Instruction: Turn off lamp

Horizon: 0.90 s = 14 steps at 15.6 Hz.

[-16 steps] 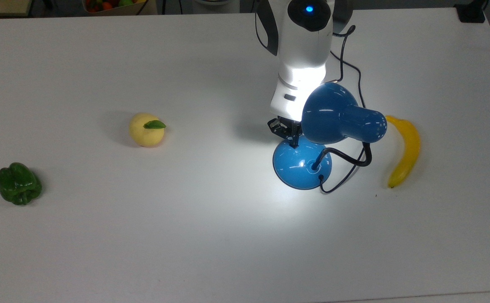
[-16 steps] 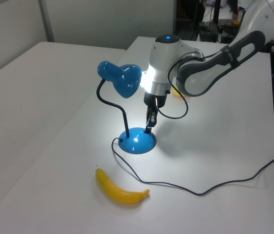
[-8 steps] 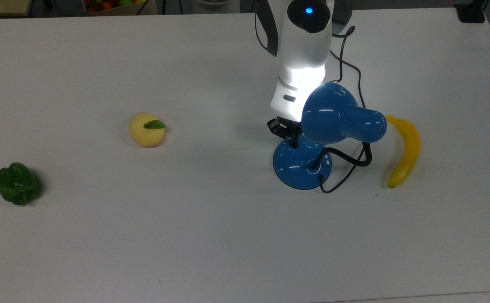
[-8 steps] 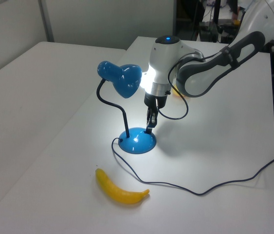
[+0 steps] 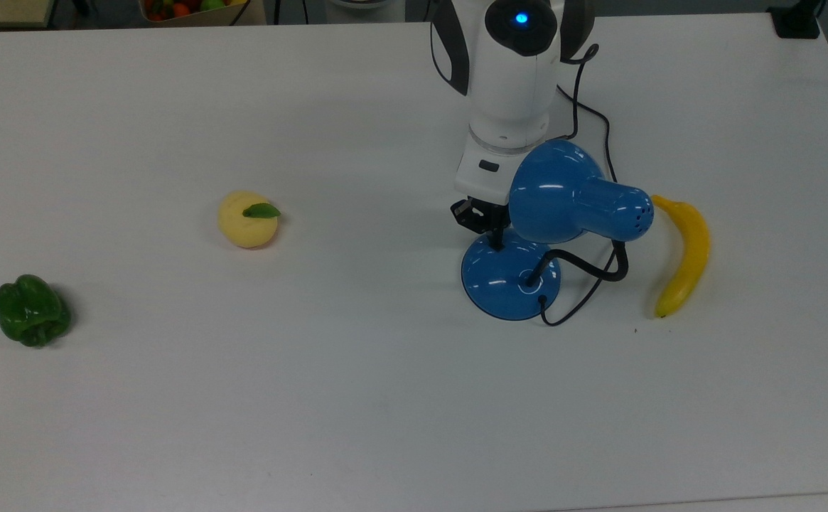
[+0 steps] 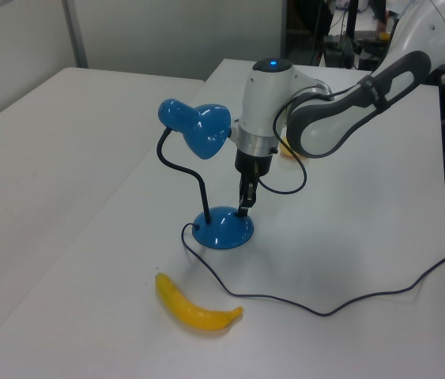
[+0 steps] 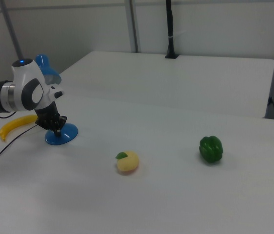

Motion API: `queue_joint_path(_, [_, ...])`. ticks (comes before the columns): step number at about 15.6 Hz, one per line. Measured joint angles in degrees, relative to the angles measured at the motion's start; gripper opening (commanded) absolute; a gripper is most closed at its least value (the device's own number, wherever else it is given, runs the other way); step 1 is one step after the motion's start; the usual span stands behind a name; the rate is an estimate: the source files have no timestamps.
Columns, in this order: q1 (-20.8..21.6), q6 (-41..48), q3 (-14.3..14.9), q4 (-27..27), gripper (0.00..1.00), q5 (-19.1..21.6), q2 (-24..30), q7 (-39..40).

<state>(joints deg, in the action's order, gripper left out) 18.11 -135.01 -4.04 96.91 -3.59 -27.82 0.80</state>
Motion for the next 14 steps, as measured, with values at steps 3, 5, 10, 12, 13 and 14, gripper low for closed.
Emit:
queue_joint_path(3, [-0.1,2.4,0.1,0.3,0.0,0.0,0.1,0.0])
queue_joint_path(5, [-0.2,4.6,0.3,1.1,0.0,0.0,0.0,0.0])
queue_joint_path(10, [-1.5,10.9,0.5,1.0,0.0,0.0,1.4,-0.1])
queue_joint_path(12, [-2.2,14.3,1.0,1.0,0.0,0.0,3.1,-0.4])
queue_joint_path(13, [-2.7,16.1,1.2,0.9,0.0,-0.1,4.1,-0.6])
queue_joint_path(14, [-3.5,18.2,1.3,0.9,0.0,-0.5,5.1,-0.8])
